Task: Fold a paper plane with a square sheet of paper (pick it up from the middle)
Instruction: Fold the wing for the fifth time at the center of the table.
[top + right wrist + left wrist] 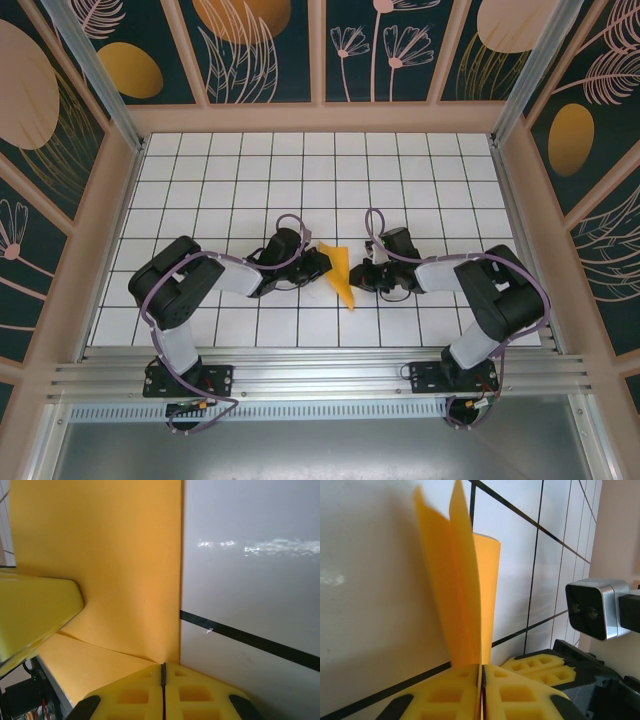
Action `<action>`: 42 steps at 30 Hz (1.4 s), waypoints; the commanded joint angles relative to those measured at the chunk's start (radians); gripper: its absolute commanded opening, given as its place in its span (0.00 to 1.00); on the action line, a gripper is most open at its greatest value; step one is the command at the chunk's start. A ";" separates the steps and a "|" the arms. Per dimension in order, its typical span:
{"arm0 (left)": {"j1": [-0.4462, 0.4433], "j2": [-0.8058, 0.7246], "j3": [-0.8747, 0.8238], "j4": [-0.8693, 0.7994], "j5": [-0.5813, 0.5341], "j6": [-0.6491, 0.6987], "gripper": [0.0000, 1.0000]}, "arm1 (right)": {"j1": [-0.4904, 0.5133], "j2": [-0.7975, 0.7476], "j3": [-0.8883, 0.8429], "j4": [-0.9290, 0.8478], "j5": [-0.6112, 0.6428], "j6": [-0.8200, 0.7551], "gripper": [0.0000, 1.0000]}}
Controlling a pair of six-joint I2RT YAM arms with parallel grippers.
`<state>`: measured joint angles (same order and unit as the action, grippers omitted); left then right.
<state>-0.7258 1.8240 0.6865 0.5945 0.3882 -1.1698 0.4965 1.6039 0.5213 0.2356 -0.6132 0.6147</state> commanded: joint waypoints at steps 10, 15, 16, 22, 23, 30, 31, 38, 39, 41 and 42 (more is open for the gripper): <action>-0.001 -0.077 0.025 -0.068 -0.063 -0.007 0.00 | 0.123 -0.334 0.015 -0.212 0.420 -0.088 0.35; -0.001 -0.077 0.038 -0.090 -0.065 -0.009 0.00 | 0.306 -0.406 -0.057 -0.103 0.656 -0.164 0.39; -0.001 -0.077 0.038 -0.092 -0.066 -0.009 0.00 | 0.340 -0.419 -0.067 -0.082 0.698 -0.191 0.40; -0.001 -0.074 0.043 -0.111 -0.066 0.001 0.00 | 0.546 -0.424 -0.122 0.068 0.880 -0.416 0.47; -0.001 -0.073 0.044 -0.113 -0.066 0.001 0.00 | 0.573 -0.407 -0.123 0.083 0.898 -0.453 0.48; -0.001 -0.073 0.042 -0.115 -0.064 0.001 0.00 | 0.644 -0.229 -0.057 0.075 1.047 -0.557 0.45; -0.001 -0.073 0.042 -0.116 -0.063 0.003 0.00 | 0.654 -0.212 -0.054 0.087 1.063 -0.565 0.44; 0.000 -0.071 0.047 -0.123 -0.060 0.007 0.00 | 0.688 -0.121 -0.042 0.153 1.191 -0.625 0.37; 0.000 -0.071 0.047 -0.124 -0.060 0.008 0.01 | 0.688 -0.110 -0.040 0.158 1.194 -0.631 0.36; 0.000 -0.071 0.047 -0.125 -0.058 0.007 0.01 | 0.688 -0.088 -0.035 0.163 1.208 -0.640 0.33; 0.000 -0.071 0.048 -0.125 -0.057 0.007 0.00 | 0.689 -0.078 -0.034 0.166 1.216 -0.643 0.32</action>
<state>-0.7258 1.7695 0.7116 0.4900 0.3321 -1.1721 1.1767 1.5024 0.4580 0.3557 0.5354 0.0032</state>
